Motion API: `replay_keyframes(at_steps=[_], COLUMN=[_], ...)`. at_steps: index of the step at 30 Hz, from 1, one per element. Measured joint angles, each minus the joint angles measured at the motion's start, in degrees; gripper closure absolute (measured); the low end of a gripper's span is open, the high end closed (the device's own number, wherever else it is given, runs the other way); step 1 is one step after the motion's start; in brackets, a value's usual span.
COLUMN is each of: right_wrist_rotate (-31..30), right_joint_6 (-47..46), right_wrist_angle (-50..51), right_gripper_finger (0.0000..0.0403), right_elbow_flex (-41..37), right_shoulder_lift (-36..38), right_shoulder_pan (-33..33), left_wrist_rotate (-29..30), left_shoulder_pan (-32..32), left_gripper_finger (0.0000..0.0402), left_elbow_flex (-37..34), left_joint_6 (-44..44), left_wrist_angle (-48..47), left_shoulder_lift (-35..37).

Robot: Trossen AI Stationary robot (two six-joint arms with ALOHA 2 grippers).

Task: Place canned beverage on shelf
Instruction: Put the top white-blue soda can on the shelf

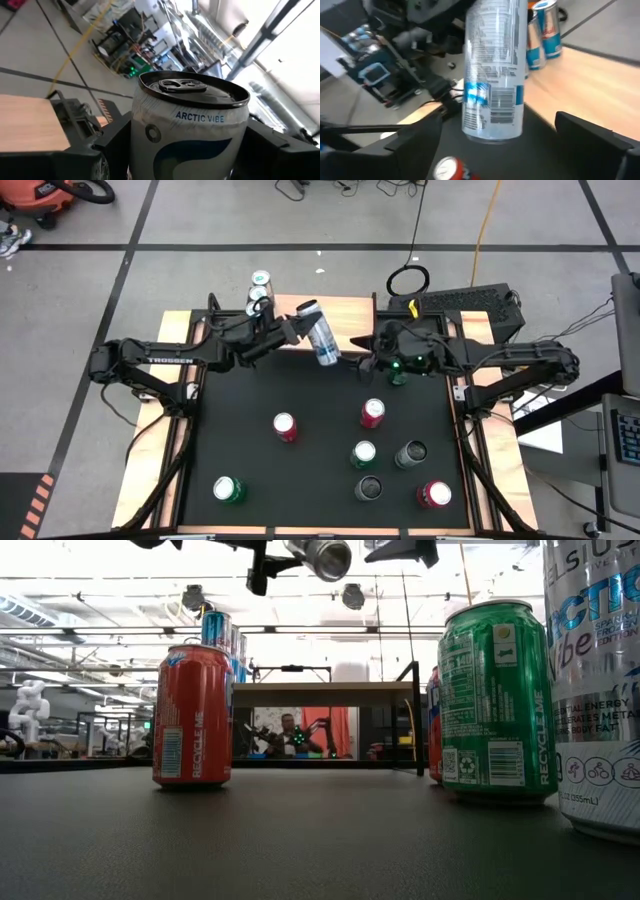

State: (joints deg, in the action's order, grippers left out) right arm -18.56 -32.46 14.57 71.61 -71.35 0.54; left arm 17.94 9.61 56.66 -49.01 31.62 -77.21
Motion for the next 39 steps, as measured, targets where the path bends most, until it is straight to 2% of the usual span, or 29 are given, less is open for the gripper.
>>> replay_keyframes(at_steps=[4,10,20,29,39], right_wrist_rotate=[-4.14,-3.72,-2.15,-0.88,-0.77], right_joint_6=[1.67,5.99,6.6,5.49,6.32], right_wrist_angle=[0.58,0.83,1.95,0.41,-0.29], right_gripper_finger=[0.0008,0.0005,0.0003,0.0007,0.0009], right_elbow_flex=[1.13,4.61,7.71,8.2,8.2], right_shoulder_lift=[-1.88,-6.33,-12.54,-15.75,-15.81], right_shoulder_pan=[-0.02,-1.15,-1.68,-2.94,-4.9], left_wrist_rotate=[1.62,3.32,5.83,7.05,7.96], left_shoulder_pan=[0.0,-0.42,-0.37,-0.44,-0.74], left_gripper_finger=[0.013,0.013,0.013,0.013,0.013], left_elbow_flex=[0.02,0.02,0.02,0.02,0.02], left_joint_6=[0.07,0.5,1.95,1.95,3.5], left_wrist_angle=[-2.06,-4.69,-5.31,-5.22,-5.57], left_shoulder_lift=[0.02,0.0,0.0,0.0,0.0])
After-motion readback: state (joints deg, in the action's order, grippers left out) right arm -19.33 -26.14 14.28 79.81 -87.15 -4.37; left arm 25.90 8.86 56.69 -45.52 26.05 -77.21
